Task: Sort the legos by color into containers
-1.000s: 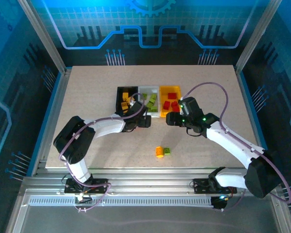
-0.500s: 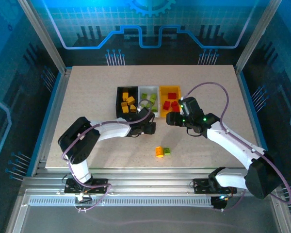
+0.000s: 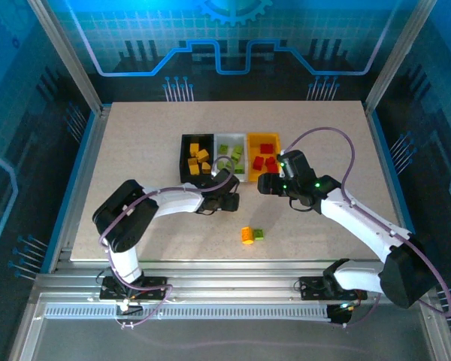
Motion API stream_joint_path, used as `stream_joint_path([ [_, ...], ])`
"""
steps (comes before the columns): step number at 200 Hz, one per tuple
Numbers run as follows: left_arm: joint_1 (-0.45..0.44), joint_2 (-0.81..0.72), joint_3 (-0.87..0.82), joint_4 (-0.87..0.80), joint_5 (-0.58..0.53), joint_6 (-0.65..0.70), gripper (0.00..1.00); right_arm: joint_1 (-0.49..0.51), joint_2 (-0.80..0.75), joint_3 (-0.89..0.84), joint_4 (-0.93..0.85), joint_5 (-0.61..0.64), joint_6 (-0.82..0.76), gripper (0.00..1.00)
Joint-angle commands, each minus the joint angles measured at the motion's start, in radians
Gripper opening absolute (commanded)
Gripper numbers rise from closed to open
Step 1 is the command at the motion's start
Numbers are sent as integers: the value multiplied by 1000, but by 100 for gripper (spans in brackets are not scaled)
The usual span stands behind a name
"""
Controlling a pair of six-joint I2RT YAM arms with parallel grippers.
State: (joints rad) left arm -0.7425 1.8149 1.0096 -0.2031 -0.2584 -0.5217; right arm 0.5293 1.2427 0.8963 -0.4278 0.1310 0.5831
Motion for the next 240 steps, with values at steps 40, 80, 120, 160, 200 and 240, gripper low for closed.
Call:
stream_joint_path([
  [40, -5, 16, 34, -7, 28, 4, 46, -14, -48, 25, -35, 47, -3, 76],
  [80, -11, -70, 113, -59, 47, -32, 41, -27, -80, 20, -55, 88, 14, 76],
  [120, 4, 31, 407, -135, 54, -24, 39, -43, -103, -1, -59, 87, 21, 76],
  [160, 40, 233, 697, -190, 75, -23, 40, -54, -118, -11, -72, 83, 17, 76],
  [200, 40, 388, 913, -259, 87, -12, 43, -64, -126, -11, -77, 73, 14, 76],
  [240, 40, 435, 998, -267, 115, -28, 74, -66, -124, -11, -69, 46, 10, 77],
])
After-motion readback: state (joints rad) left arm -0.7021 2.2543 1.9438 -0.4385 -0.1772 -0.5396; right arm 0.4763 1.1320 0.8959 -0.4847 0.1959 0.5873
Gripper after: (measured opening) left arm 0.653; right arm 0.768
